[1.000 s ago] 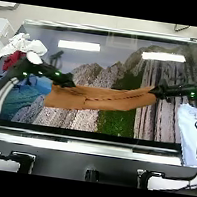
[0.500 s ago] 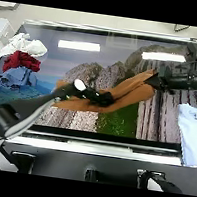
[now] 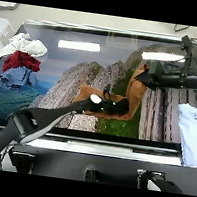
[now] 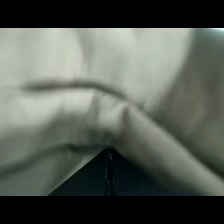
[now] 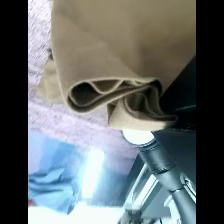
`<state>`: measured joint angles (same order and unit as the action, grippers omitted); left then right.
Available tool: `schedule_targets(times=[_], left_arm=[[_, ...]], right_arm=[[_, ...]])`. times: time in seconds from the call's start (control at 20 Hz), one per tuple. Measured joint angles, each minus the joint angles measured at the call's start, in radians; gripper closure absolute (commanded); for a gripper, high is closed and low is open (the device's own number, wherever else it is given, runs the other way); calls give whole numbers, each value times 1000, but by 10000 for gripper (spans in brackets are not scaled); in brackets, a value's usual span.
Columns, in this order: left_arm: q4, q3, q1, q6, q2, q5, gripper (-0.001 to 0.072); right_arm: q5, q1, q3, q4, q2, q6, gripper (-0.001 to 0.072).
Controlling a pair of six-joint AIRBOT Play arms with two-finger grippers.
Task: Fold the clothes and pants, and hang the long-sleeved shirts on hangers.
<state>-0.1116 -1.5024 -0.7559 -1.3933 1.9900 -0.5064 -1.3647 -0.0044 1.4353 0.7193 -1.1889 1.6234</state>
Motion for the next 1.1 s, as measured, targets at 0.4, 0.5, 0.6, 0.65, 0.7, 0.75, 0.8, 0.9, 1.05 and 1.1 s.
schedule_targets(times=[0.4,0.5,0.6,0.65,0.7,0.75,0.8,0.9,1.05,1.1], left_arm=[[-467,-6,451,65,-288,-410,685],[-547,-6,555,63,-402,-484,685],[-596,-6,632,61,-510,-531,685],[-611,-6,659,59,-560,-550,685],[-624,-6,678,59,-603,-562,685],[-631,-6,692,59,-644,-572,685],[-637,-6,701,59,-676,-584,684],[-650,-6,713,59,-725,-609,684],[-681,-6,722,59,-761,-642,684],[-690,-6,724,59,-768,-646,684]], right_arm=[[297,295,0,-142,-254,-37,672],[396,385,0,-184,-358,-38,671],[492,464,0,-235,-467,-41,298],[534,497,0,-262,-518,-41,45],[576,526,0,-301,-567,-42,23],[607,545,0,-334,-603,-46,23],[631,554,0,-365,-627,-59,25],[653,532,0,-410,-638,-109,34],[606,401,1,-378,-578,-163,34],[554,335,1,-320,-547,-163,37]])
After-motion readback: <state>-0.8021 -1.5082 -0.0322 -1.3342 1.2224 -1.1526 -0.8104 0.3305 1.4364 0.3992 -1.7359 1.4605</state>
